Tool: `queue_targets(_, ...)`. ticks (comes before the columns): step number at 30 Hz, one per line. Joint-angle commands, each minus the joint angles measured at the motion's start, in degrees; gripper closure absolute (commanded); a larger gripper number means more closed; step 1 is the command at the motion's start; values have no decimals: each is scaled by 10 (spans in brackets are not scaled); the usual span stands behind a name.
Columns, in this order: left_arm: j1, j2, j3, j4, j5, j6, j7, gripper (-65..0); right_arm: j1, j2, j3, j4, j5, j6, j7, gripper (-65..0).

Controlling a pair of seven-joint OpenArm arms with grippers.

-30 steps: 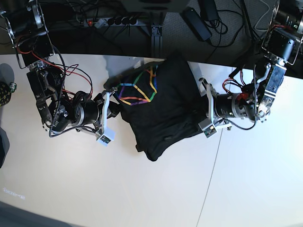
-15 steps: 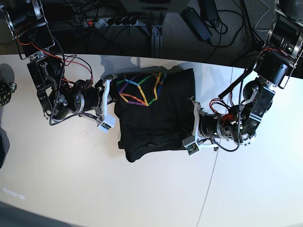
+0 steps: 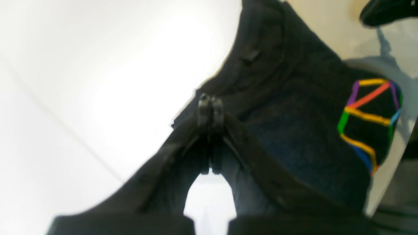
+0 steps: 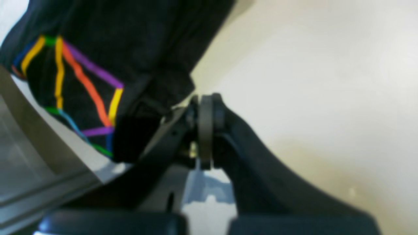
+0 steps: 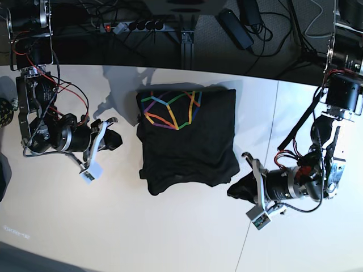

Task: Fold the T-shirt properly

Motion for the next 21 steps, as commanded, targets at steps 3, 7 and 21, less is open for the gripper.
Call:
queue_targets(3,0,-29,-37,31,-42,6,18,0,11,8,36,10,32,33,-15,0)
queue_targets(7,64,-68,-65,69,-58,4,24,0,-7,9,81,18,44,34,-23,0)
queue_targets(21,333,-121,-296,249,-62,4,28,0,-201,9,218,161,53,35,-27,0)
